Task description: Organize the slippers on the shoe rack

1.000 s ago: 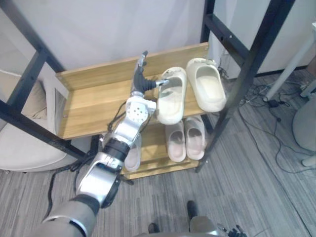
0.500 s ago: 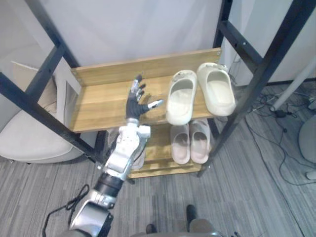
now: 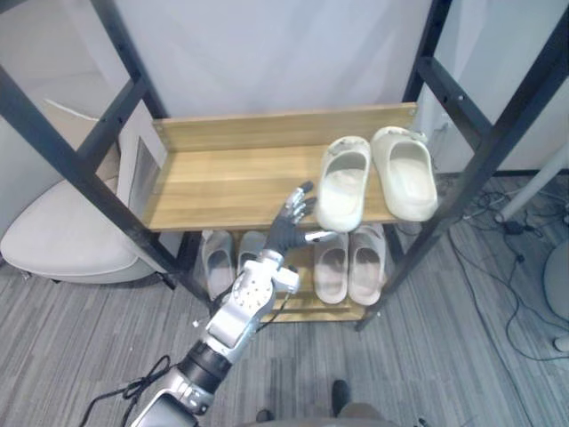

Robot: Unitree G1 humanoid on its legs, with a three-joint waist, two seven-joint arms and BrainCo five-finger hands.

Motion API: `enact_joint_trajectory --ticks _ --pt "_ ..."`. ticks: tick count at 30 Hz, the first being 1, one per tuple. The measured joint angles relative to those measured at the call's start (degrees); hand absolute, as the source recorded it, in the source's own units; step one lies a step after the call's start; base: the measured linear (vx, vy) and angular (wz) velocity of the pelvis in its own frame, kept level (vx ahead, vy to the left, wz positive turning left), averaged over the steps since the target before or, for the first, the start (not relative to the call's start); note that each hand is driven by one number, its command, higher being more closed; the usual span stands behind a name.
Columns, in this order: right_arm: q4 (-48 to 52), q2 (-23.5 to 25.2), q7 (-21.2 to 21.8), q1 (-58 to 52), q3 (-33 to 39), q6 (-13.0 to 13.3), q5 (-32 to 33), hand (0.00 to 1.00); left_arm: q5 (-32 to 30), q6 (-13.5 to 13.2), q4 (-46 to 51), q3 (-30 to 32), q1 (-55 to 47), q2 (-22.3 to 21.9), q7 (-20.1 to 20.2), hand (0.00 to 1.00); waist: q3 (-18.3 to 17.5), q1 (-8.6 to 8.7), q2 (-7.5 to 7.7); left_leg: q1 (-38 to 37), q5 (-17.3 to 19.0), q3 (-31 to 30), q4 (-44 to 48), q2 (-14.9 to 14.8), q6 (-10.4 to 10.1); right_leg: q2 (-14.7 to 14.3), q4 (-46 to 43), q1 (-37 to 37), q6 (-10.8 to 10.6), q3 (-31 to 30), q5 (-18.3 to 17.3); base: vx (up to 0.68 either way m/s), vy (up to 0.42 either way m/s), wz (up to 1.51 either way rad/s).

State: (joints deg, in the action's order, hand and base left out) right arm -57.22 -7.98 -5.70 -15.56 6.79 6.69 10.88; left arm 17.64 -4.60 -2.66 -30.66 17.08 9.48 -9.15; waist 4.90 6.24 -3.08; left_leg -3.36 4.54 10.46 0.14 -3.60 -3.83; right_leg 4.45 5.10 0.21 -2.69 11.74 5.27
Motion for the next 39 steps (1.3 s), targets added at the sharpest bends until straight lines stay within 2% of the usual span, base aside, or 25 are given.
enact_joint_trajectory --ticks 5,8,13,23,31,35,39 --pt "-0.05 0.02 0.04 0.89 -0.33 0.00 0.28 0.00 0.35 0.00 -0.55 -2.63 0.54 -0.25 0.57 0.00 -0.19 0.09 0.31 -0.10 -0.05 0.02 0.00 0.17 0.06 0.19 0.14 0.10 -0.01 0.00 0.01 0.00 0.000 0.00" --pt "-0.05 0.04 0.04 1.04 -0.32 -0.01 0.32 0.00 0.44 -0.04 -4.50 -4.35 4.16 -1.45 0.55 0.00 -0.22 -0.04 0.44 -0.29 -0.08 0.09 -0.04 0.17 0.10 0.24 0.39 0.31 -0.01 0.06 0.01 0.00 0.000 0.00" --pt "-0.06 0.12 0.00 1.07 -0.25 -0.01 0.37 0.00 0.42 -0.21 -8.68 -4.17 7.35 -1.74 0.32 0.00 -0.17 -0.04 0.59 -0.55 -0.07 0.29 -0.26 0.14 0.08 0.21 0.42 0.40 0.00 -0.04 0.02 0.00 -0.001 -0.01" --pt "-0.27 1.05 -0.59 1.64 0.95 -0.08 0.41 0.00 0.40 -2.57 -13.99 -2.87 9.45 -2.41 -0.68 0.00 -0.41 0.01 1.69 -0.83 -0.15 1.37 -0.99 0.30 0.10 0.23 0.43 -0.16 -0.08 -1.06 0.14 0.00 0.000 -0.05" --pt "-0.53 1.33 -0.58 2.02 1.76 -0.40 0.43 0.00 0.43 -2.31 -15.35 -1.44 10.28 -2.76 -0.61 0.00 -0.43 0.10 1.83 -0.73 -0.09 1.36 -0.99 0.58 -0.13 0.53 0.43 -0.33 -0.17 -1.18 0.16 0.00 0.000 0.00" --pt "-1.78 1.28 -0.53 2.13 2.04 -0.44 0.42 0.00 0.40 -1.10 -13.98 -0.56 10.15 -2.28 -0.59 0.00 -0.42 0.08 1.82 -0.63 -0.14 1.30 -0.99 0.48 -0.21 0.42 0.43 -0.45 -0.45 -1.19 -0.07 0.00 0.000 0.00" --pt "-2.19 1.21 -0.40 2.10 2.05 -0.45 0.42 0.00 0.39 -0.85 -10.99 3.69 9.88 -1.26 -0.85 0.00 -0.44 0.12 1.76 -0.37 -0.08 1.22 -1.00 0.35 -0.29 0.24 0.41 -0.71 -0.37 -1.20 -0.18 0.01 -0.003 0.01"
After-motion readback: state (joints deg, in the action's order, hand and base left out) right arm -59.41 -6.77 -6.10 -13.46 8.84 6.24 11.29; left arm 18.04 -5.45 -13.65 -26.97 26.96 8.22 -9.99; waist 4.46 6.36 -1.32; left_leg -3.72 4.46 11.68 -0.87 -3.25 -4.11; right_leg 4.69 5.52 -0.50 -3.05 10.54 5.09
